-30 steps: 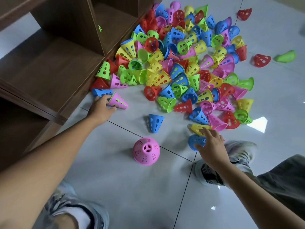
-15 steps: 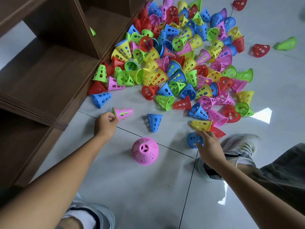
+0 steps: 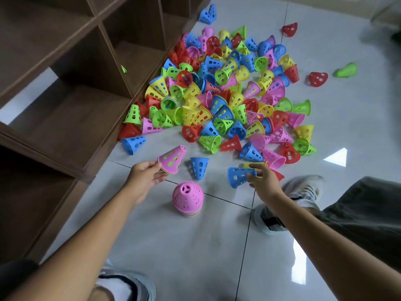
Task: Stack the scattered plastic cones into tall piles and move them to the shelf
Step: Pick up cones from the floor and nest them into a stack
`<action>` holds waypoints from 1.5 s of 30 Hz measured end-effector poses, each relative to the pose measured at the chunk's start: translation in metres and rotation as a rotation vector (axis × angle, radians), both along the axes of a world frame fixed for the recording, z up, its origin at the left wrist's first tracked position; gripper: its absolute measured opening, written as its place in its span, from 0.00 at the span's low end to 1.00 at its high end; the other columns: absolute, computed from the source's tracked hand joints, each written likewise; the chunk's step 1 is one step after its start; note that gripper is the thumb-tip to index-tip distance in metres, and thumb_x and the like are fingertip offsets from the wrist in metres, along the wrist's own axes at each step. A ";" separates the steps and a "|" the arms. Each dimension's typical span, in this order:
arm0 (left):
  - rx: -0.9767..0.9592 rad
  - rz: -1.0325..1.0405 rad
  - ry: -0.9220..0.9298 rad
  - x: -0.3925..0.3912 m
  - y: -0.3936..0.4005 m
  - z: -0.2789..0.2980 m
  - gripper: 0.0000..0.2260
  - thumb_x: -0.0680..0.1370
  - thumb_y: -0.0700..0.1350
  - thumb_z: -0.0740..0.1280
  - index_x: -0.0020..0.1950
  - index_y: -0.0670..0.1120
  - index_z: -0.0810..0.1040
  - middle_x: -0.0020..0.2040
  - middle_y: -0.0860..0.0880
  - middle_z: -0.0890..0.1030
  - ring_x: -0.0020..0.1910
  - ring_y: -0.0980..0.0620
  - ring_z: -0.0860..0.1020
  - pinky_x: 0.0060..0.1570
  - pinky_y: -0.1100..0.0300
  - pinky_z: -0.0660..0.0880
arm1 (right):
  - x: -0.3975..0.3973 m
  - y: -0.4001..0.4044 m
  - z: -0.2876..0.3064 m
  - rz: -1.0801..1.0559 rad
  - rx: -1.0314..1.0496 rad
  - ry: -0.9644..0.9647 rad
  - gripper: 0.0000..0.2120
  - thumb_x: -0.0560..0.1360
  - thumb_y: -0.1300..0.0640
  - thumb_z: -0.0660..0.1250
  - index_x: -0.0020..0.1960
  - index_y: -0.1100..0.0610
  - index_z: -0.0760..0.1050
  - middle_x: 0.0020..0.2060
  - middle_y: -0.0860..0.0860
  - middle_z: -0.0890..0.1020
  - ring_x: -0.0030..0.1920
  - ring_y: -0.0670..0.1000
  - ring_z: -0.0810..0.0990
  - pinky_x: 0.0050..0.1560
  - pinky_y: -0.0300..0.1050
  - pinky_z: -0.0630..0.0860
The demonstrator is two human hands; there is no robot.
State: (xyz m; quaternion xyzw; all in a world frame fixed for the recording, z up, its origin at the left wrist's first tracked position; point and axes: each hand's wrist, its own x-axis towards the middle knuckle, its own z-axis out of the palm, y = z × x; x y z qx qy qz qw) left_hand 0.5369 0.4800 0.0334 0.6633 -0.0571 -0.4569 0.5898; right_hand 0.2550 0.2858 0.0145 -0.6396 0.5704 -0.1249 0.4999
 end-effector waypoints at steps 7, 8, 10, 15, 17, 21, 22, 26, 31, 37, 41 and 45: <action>-0.170 -0.008 0.046 -0.012 -0.004 0.063 0.03 0.81 0.36 0.63 0.50 0.40 0.76 0.42 0.44 0.82 0.38 0.50 0.82 0.44 0.59 0.82 | 0.015 0.010 0.043 -0.118 0.145 -0.286 0.14 0.79 0.61 0.68 0.64 0.57 0.74 0.53 0.58 0.82 0.50 0.56 0.84 0.50 0.48 0.79; -0.190 -0.006 0.050 -0.013 -0.004 0.071 0.03 0.81 0.35 0.63 0.51 0.39 0.76 0.41 0.44 0.82 0.37 0.51 0.83 0.43 0.59 0.82 | 0.017 0.011 0.049 -0.126 0.156 -0.320 0.14 0.79 0.61 0.68 0.63 0.57 0.74 0.52 0.57 0.83 0.50 0.56 0.84 0.49 0.48 0.79; -0.212 -0.023 0.054 -0.014 -0.001 0.086 0.04 0.81 0.35 0.64 0.54 0.39 0.78 0.42 0.44 0.83 0.37 0.51 0.83 0.41 0.59 0.82 | 0.021 0.015 0.065 -0.117 0.166 -0.385 0.12 0.79 0.60 0.68 0.62 0.56 0.74 0.51 0.55 0.84 0.49 0.55 0.84 0.48 0.47 0.79; -0.188 -0.189 0.054 -0.015 0.013 0.111 0.10 0.80 0.36 0.65 0.61 0.39 0.79 0.46 0.43 0.84 0.37 0.50 0.82 0.39 0.60 0.81 | 0.029 0.024 0.095 -0.112 0.164 -0.486 0.14 0.78 0.57 0.69 0.63 0.58 0.74 0.52 0.56 0.84 0.51 0.56 0.84 0.52 0.51 0.81; -0.168 -0.239 0.069 -0.017 0.018 0.116 0.10 0.80 0.35 0.65 0.61 0.39 0.79 0.46 0.42 0.83 0.37 0.50 0.82 0.39 0.60 0.82 | 0.031 0.027 0.102 -0.105 0.181 -0.523 0.13 0.79 0.55 0.69 0.62 0.57 0.75 0.53 0.57 0.84 0.52 0.57 0.84 0.52 0.52 0.81; -0.141 -0.286 0.094 -0.019 0.026 0.118 0.12 0.79 0.37 0.66 0.63 0.40 0.79 0.46 0.43 0.85 0.38 0.50 0.83 0.40 0.59 0.82 | 0.033 0.035 0.118 -0.045 0.220 -0.600 0.15 0.79 0.52 0.68 0.62 0.58 0.75 0.49 0.57 0.83 0.49 0.54 0.84 0.47 0.47 0.79; -0.142 -0.295 0.104 -0.019 0.027 0.118 0.14 0.78 0.37 0.67 0.63 0.40 0.79 0.46 0.44 0.85 0.39 0.50 0.83 0.40 0.59 0.81 | 0.034 0.037 0.122 -0.038 0.228 -0.624 0.15 0.79 0.52 0.68 0.62 0.58 0.75 0.49 0.56 0.83 0.48 0.54 0.84 0.46 0.47 0.79; -0.164 -0.333 0.123 -0.023 0.031 0.120 0.17 0.74 0.40 0.69 0.63 0.39 0.79 0.48 0.43 0.84 0.41 0.50 0.82 0.42 0.59 0.82 | 0.040 0.042 0.137 0.013 0.257 -0.677 0.12 0.79 0.53 0.67 0.60 0.57 0.76 0.47 0.57 0.81 0.49 0.56 0.82 0.46 0.47 0.78; -0.078 -0.424 0.048 -0.023 0.035 0.112 0.15 0.76 0.38 0.70 0.62 0.38 0.81 0.51 0.40 0.84 0.43 0.48 0.82 0.46 0.57 0.82 | 0.048 0.052 0.155 0.122 0.213 -0.657 0.11 0.80 0.53 0.67 0.59 0.56 0.77 0.45 0.55 0.81 0.48 0.55 0.81 0.49 0.48 0.78; -0.002 -0.419 -0.020 -0.024 0.043 0.094 0.13 0.77 0.37 0.71 0.60 0.37 0.81 0.51 0.40 0.84 0.43 0.48 0.83 0.48 0.58 0.82 | 0.053 0.071 0.160 0.377 -0.033 -0.451 0.13 0.76 0.49 0.72 0.59 0.50 0.77 0.50 0.55 0.82 0.48 0.51 0.83 0.52 0.48 0.80; 0.035 -0.355 -0.013 -0.022 0.051 0.082 0.10 0.80 0.42 0.68 0.58 0.39 0.82 0.53 0.40 0.84 0.47 0.45 0.84 0.49 0.56 0.82 | 0.058 0.084 0.155 0.522 -0.237 -0.288 0.14 0.74 0.48 0.74 0.58 0.48 0.77 0.48 0.46 0.82 0.45 0.43 0.81 0.50 0.41 0.79; 0.067 -0.326 -0.005 -0.022 0.056 0.070 0.13 0.81 0.48 0.66 0.59 0.41 0.83 0.55 0.42 0.84 0.51 0.44 0.83 0.59 0.50 0.79 | 0.062 0.099 0.149 0.614 -0.332 -0.189 0.17 0.73 0.48 0.75 0.59 0.50 0.77 0.50 0.44 0.81 0.47 0.42 0.81 0.49 0.41 0.79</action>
